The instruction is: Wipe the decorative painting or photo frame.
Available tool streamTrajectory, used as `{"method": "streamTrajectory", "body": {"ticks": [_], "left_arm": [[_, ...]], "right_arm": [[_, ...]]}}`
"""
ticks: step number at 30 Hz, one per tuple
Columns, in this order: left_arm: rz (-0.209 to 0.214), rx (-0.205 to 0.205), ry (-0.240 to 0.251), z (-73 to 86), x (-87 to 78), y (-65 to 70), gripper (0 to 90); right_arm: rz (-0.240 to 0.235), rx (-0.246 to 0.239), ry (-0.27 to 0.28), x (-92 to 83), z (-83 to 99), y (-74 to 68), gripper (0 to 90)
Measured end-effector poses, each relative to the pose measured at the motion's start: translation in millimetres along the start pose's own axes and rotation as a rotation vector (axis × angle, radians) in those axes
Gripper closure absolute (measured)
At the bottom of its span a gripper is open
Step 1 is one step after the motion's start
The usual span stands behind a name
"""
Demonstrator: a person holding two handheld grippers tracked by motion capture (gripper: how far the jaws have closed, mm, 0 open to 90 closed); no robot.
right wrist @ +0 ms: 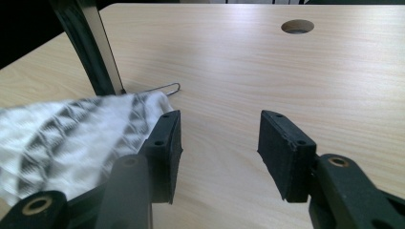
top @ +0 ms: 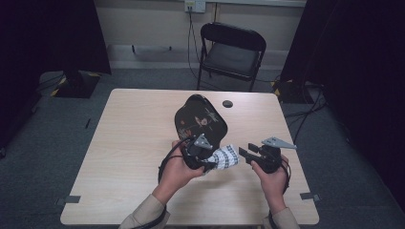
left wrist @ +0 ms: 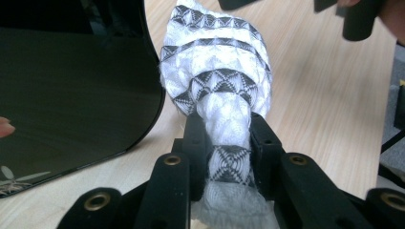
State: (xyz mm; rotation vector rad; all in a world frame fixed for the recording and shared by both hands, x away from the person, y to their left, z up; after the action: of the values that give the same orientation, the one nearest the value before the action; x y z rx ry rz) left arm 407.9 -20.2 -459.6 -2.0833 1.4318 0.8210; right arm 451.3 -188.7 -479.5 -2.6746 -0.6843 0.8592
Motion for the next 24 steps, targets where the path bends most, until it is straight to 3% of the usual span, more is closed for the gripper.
{"method": "streamTrajectory", "body": {"ticks": [6, 11, 17, 24], "left_arm": [[-0.020, 0.003, 0.057, -19.4, -15.7, -4.0, 73.6], [-0.045, 0.024, 0.090, -41.7, -32.0, -10.1, 73.6], [-0.064, 0.059, 0.130, -66.0, -49.5, -11.8, 73.7], [-0.117, 0.052, 0.160, -82.0, -66.1, -22.1, 73.6]], "right_arm": [[0.012, 0.013, 0.000, -1.0, 1.6, 4.6, 50.3], [0.016, -0.006, -0.015, 2.2, 5.0, 2.0, 49.9], [-0.001, -0.030, -0.024, 4.7, 7.2, -3.8, 49.8], [-0.041, -0.045, -0.028, 6.6, 8.4, -14.2, 49.2]]}}
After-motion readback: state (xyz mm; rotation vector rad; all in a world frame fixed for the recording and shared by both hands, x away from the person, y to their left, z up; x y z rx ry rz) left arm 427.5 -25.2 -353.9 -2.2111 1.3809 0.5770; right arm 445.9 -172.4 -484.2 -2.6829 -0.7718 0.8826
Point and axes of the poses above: each handheld gripper's, and its own axes: x roughly forward along the jaws, z roughly out of its underside, y roughly to its right, the point moved 9 cm from there along x, roughly forward along the jaws, and after that the axes turned 13 degrees about x, right-handed, at the moved point
